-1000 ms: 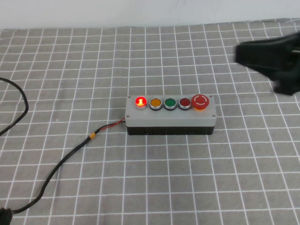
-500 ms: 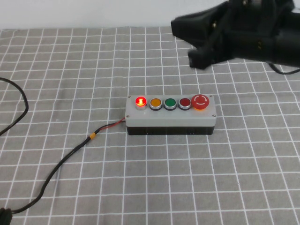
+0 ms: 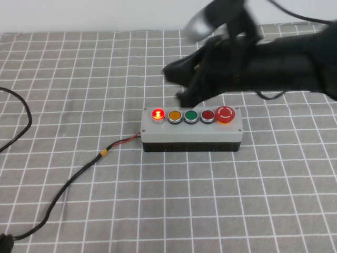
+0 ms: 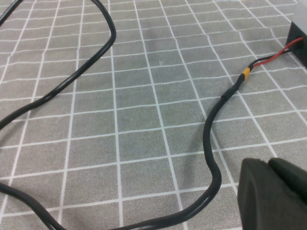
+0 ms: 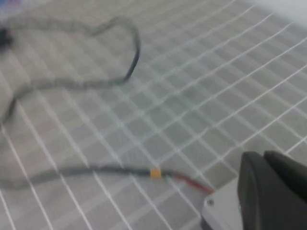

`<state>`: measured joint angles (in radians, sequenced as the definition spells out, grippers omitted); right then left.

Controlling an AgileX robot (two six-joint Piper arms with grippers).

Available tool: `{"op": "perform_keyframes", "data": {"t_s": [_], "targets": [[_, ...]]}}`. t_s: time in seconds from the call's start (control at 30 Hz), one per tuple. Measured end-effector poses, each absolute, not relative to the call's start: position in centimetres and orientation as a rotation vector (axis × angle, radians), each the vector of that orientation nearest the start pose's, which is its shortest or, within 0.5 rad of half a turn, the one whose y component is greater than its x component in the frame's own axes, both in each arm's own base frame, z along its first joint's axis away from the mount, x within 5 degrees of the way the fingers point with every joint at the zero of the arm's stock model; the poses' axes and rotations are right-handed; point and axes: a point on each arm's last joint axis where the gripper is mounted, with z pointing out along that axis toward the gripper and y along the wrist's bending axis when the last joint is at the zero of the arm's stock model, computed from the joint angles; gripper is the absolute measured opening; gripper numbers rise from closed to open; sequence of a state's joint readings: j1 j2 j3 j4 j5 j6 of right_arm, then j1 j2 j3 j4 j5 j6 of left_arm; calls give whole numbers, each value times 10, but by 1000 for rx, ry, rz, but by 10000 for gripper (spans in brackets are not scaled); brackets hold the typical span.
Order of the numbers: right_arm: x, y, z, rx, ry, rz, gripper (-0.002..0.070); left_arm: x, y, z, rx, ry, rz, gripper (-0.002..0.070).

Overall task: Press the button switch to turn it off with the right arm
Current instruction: Press the button to turn off

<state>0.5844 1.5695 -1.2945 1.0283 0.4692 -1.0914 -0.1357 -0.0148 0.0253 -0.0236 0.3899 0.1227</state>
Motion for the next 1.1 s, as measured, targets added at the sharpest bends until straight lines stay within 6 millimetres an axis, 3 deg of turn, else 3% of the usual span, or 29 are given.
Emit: {"op": "perform_keyframes", "data": {"t_s": [0.13, 0.27, 0.5, 0.77, 0.93, 1.1], "targets": [[283, 261, 336, -1176, 1832, 485, -16, 51, -8, 170, 228, 1870, -32, -3], [285, 289, 318, -1289, 1937, 213, -16, 51, -8, 170, 228, 1870, -32, -3], [319, 311, 297, -1046, 2121, 171, -16, 51, -8, 170, 228, 1870, -32, -3], [339, 324, 280, -983, 2161, 183, -16, 51, -8, 170, 228, 1870, -32, -3], [353, 315, 267, -830, 2257, 214, -16, 51, -8, 170, 228, 1870, -32, -3], [368, 300, 267, -713, 2293, 249, -16, 51, -8, 170, 228, 1870, -32, -3]]}}
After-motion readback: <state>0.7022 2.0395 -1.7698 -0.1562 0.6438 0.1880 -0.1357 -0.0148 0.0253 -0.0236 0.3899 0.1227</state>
